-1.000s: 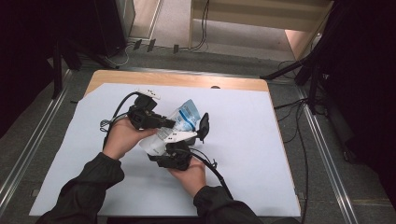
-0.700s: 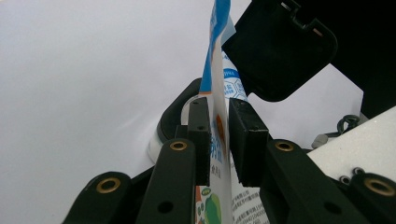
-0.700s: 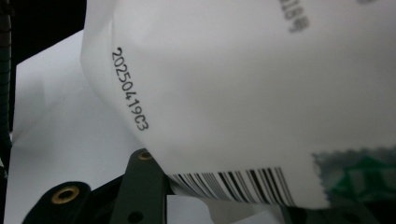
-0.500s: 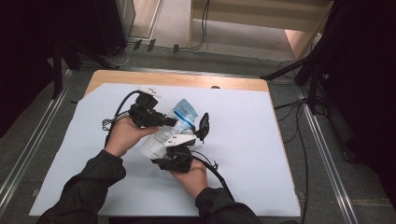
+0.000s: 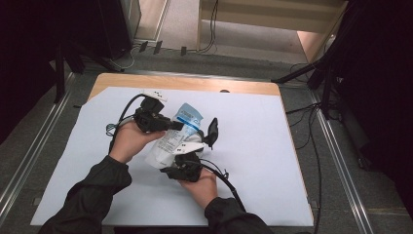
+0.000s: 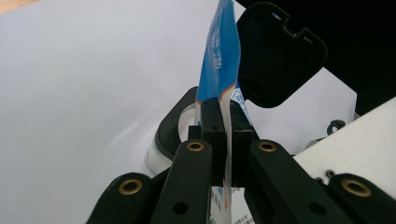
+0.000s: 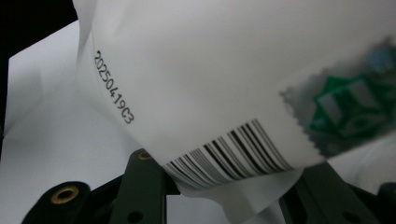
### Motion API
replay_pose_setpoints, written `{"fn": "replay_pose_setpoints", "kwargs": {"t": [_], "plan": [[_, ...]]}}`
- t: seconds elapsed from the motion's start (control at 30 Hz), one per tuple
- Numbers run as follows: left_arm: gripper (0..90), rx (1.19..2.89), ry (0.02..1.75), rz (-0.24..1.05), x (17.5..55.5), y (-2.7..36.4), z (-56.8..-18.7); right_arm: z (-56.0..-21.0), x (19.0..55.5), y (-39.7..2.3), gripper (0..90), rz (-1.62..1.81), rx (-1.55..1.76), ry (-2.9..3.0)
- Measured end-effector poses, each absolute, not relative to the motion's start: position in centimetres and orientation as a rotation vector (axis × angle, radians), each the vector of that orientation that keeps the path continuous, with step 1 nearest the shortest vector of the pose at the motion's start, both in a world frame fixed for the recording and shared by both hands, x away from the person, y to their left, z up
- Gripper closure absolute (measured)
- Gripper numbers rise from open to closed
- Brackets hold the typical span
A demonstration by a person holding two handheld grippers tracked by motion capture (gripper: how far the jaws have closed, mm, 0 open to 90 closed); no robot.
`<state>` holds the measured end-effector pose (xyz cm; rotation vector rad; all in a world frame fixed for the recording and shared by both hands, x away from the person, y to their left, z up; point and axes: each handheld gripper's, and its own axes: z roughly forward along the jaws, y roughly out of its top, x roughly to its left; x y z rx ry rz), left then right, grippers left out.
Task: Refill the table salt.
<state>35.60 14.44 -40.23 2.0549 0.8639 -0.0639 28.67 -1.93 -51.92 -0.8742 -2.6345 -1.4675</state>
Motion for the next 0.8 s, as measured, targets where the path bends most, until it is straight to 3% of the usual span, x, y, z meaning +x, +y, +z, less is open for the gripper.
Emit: {"fn": "replay_pose_setpoints", "kwargs": {"t": [0.8], "plan": [[90.0, 1.97, 0.767, -0.056, 33.6, 17.5, -37.4, -51.0, 28.1, -2.8, 63.5, -1.601, -0.929, -2.526]]}}
